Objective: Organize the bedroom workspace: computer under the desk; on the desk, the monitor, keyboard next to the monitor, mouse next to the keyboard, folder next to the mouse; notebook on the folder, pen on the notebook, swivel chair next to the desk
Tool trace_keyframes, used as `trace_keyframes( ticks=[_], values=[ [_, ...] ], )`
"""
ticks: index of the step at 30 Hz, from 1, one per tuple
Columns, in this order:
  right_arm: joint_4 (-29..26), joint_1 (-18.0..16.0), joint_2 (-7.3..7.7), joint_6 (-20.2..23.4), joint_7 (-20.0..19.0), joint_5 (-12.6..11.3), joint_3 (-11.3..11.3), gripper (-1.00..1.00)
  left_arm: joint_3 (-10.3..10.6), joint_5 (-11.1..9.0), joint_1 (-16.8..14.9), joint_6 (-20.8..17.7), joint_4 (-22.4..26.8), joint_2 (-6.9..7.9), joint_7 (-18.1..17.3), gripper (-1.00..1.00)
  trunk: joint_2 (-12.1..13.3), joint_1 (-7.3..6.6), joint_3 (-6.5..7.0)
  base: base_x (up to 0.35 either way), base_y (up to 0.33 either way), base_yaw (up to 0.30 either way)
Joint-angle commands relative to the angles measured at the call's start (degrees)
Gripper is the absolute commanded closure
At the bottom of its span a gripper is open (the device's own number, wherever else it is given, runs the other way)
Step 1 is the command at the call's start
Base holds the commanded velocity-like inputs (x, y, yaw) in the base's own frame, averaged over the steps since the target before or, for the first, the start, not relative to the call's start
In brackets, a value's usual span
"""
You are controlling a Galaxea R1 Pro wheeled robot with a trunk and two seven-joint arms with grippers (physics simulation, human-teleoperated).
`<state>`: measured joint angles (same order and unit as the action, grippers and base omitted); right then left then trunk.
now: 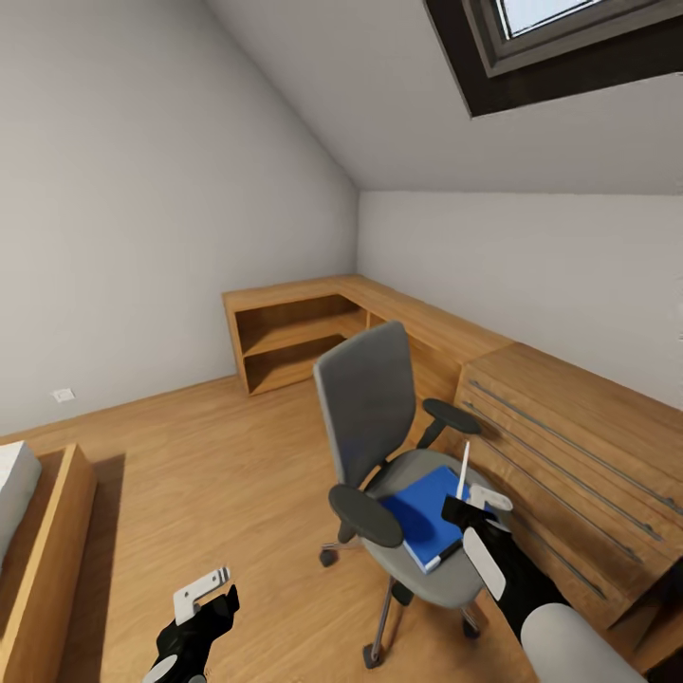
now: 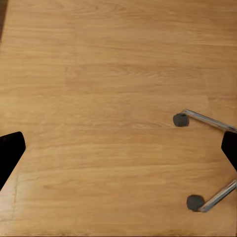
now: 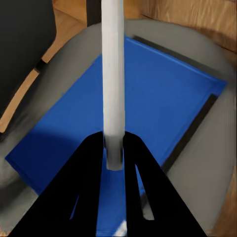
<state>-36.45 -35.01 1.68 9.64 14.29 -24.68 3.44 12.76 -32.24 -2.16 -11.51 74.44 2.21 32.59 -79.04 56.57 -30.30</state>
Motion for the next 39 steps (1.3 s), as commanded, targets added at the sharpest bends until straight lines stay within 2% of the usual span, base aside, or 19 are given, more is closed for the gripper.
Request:
trace_keyframes(
  ticks=[1,7,10,14,18,19,23,24,29,34,39],
  values=[
    [-0.92,0.36,0.09,0.26,0.31,-0.47,0.34,1.0,0.16,-0.28,-0.04,-0.18,0.09,0.07,0.45,-1.0,0.38,-0.26,0.12,-0.334,0.0,0.0],
    [-6.95,2.96,0.27,1.7,1.12,-0.5,0.27,1.0,0.16,-0.28,-0.04,-0.18,0.09,0.07,0.44,-1.0,2.78,-1.58,1.2,-0.326,0.0,0.0],
    [-10.75,4.27,0.94,3.71,2.19,-0.56,0.26,1.0,0.16,-0.28,-0.04,-0.18,0.09,0.07,0.39,-1.0,3.99,-2.24,1.74,-0.162,0.0,0.0],
    [-15.84,5.79,2.15,7.57,2.93,-0.76,0.23,1.0,0.16,-0.24,-0.04,-0.18,0.09,0.07,0.37,-1.0,5.59,-3.12,2.46,-0.06,0.0,0.0],
    [-21.59,6.89,3.63,14.09,3.19,-1.17,-0.54,1.0,0.19,-0.16,-0.04,-0.18,0.11,0.04,0.37,-1.0,7.2,-4.0,3.18,-0.02,0.0,0.0],
    [-23.57,7.17,4.0,16.56,3.26,-1.63,-1.65,1.0,0.26,-0.11,-0.04,-0.18,0.17,0.02,0.37,-1.0,7.6,-4.22,3.36,-0.009,0.0,0.0],
    [-27.17,7.58,4.38,20.9,3.38,-2.63,-4.67,1.0,0.42,-0.06,-0.04,-0.18,0.59,0.0,0.39,-1.0,9.2,-5.09,4.07,-0.005,0.0,0.0],
    [-28.98,7.84,4.48,23.02,3.41,-2.93,-5.99,1.0,0.68,-0.04,-0.04,-0.18,1.03,-0.01,0.38,-1.0,9.6,-5.31,4.25,-0.002,0.0,0.0],
    [-33.45,8.82,4.56,27.53,3.45,-3.31,-8.43,1.0,2.15,-0.03,0.01,-0.18,3.2,-0.01,0.4,-1.0,11.61,-6.41,5.15,-0.001,0.0,0.0],
    [-34.91,9.17,4.62,28.85,3.46,-3.4,-10.24,1.0,4.08,0.01,1.73,-0.18,7.57,0.05,0.46,-1.0,13.61,-7.51,6.05,0.0,0.0,0.0],
    [-35.53,9.32,4.64,29.6,3.47,-3.44,-13.63,1.0,4.92,0.06,3.81,-0.33,10.71,0.07,0.52,-1.0,15.62,-8.61,6.95,0.0,0.0,-0.063]
  ],
)
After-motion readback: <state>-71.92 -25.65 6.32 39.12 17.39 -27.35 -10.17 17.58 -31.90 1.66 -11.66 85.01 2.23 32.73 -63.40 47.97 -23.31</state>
